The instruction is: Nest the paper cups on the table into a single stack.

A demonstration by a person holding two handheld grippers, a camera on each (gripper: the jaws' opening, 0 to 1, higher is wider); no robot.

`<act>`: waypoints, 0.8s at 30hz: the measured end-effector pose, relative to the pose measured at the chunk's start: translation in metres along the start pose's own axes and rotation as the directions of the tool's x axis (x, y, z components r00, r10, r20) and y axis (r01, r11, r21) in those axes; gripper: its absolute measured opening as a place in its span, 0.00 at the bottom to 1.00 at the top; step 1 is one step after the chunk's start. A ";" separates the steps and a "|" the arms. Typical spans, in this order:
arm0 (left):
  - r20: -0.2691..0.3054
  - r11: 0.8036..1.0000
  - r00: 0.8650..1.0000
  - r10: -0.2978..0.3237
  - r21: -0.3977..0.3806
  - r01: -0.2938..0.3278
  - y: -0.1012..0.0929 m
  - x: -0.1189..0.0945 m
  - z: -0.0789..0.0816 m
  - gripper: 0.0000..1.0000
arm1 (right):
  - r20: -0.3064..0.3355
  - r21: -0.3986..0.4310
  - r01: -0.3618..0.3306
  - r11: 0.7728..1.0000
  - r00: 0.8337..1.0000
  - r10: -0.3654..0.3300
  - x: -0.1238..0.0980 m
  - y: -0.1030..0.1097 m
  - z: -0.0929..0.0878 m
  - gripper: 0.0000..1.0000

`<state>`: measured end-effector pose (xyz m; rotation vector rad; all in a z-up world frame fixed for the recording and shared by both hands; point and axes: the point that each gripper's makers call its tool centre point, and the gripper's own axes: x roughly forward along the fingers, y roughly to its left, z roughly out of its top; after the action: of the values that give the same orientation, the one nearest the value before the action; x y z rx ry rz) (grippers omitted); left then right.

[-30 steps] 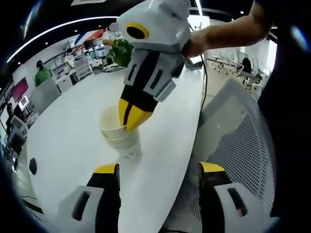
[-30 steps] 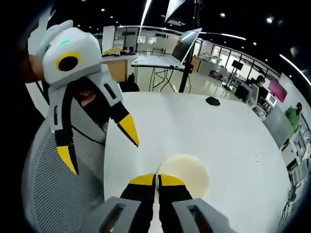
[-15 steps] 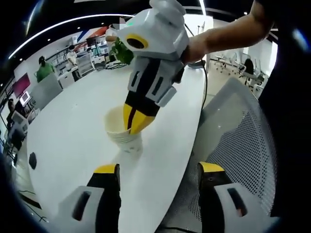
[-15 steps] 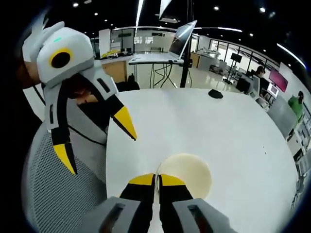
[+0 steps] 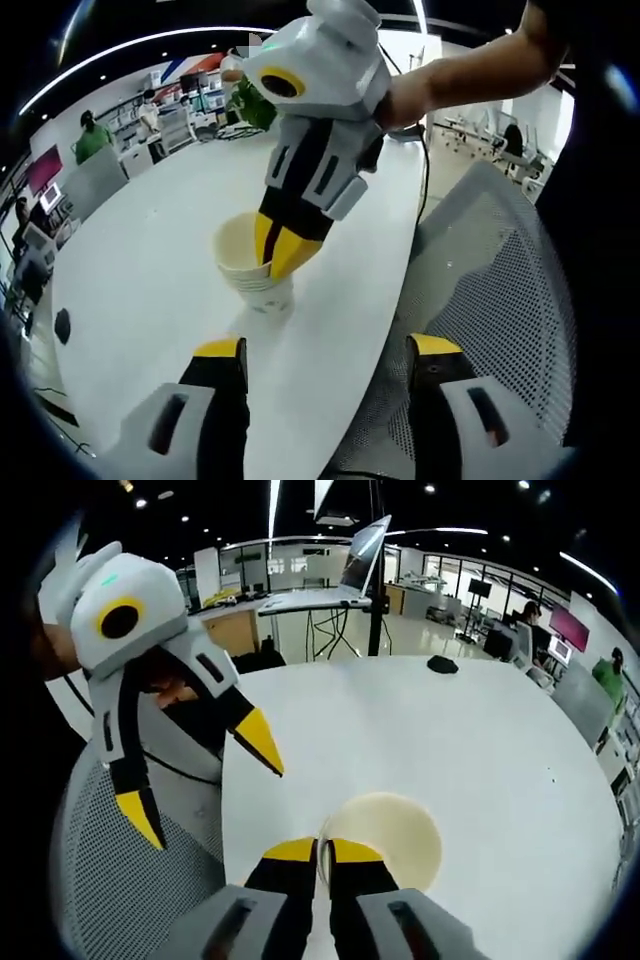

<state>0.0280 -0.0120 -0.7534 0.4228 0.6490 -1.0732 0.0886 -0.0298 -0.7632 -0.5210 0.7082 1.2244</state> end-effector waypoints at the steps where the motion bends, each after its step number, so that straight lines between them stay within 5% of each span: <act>1: 0.000 1.000 1.000 0.001 -0.002 -0.001 0.001 0.000 -0.001 0.63 | -0.001 -0.001 0.001 1.000 1.000 -0.001 0.000 0.000 0.000 0.00; 24: -0.015 1.000 1.000 -0.008 -0.012 0.008 0.001 0.006 -0.007 0.63 | 0.014 0.104 -0.025 0.994 1.000 0.024 0.001 -0.002 0.001 0.01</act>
<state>0.0289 -0.0115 -0.7623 0.4189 0.6707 -1.0743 0.0907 -0.0288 -0.7627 -0.4189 0.7650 1.2057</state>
